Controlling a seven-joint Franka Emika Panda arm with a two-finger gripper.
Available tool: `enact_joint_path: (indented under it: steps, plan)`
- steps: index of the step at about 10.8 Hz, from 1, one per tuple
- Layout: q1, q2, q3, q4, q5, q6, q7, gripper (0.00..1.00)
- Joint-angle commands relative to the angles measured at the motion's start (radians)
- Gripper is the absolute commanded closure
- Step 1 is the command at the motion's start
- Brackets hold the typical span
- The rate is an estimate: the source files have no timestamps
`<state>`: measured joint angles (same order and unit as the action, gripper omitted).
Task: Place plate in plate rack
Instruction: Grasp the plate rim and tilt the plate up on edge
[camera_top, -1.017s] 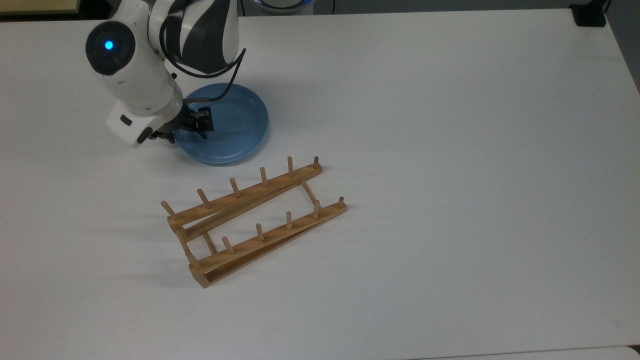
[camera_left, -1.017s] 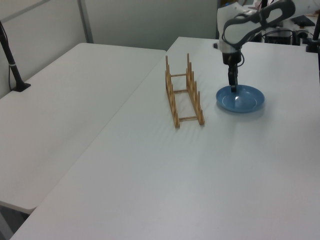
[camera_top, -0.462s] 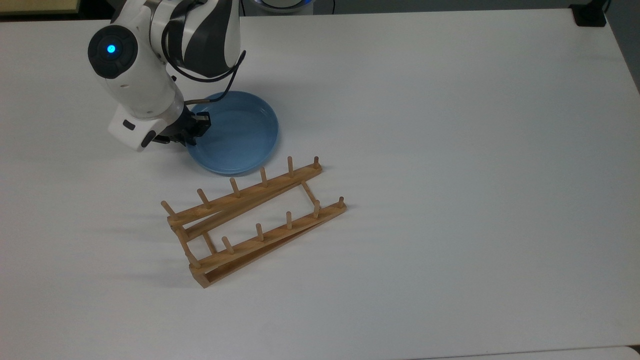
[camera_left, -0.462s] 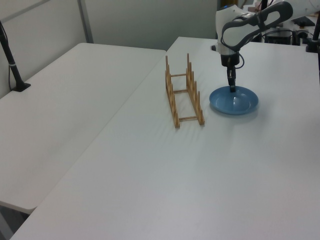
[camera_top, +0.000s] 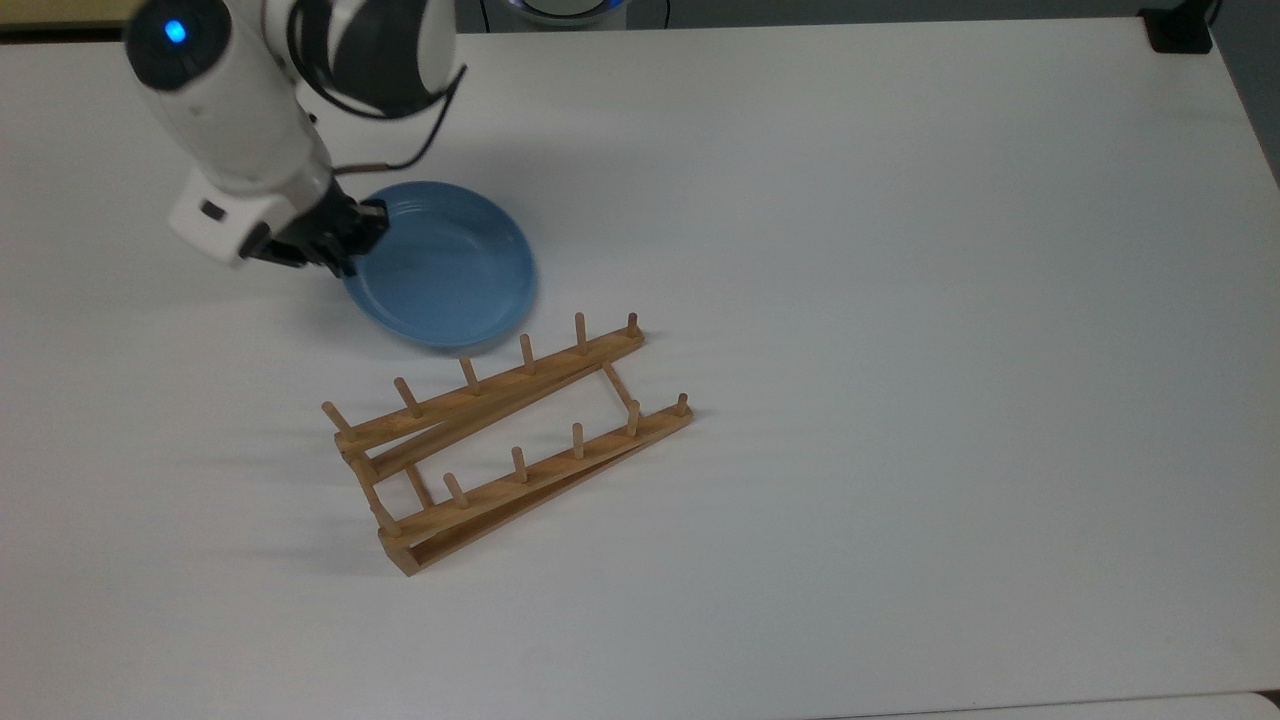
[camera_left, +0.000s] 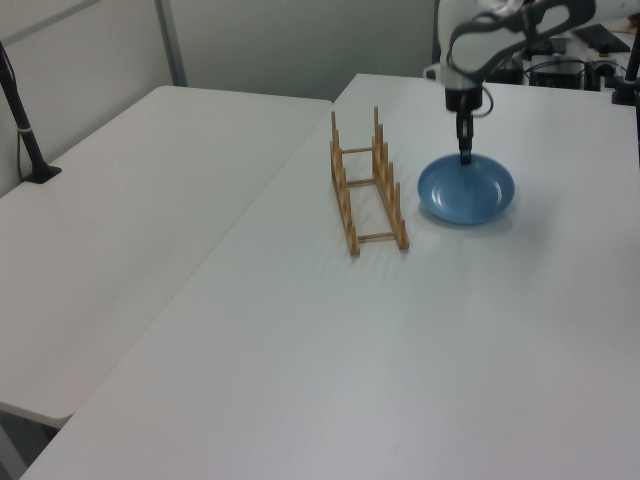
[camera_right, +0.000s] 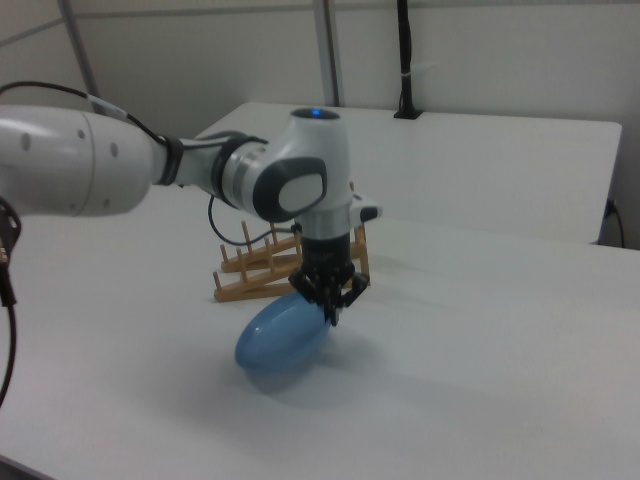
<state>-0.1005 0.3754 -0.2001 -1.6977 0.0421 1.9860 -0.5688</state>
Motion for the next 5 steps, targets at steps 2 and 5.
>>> enact_joint_path:
  steps: [2,5]
  plan:
    - [0.033,-0.147,-0.041,0.051,0.007,-0.036,-0.072,1.0]
    - [0.175,-0.153,-0.142,0.191,-0.014,-0.019,-0.066,1.0]
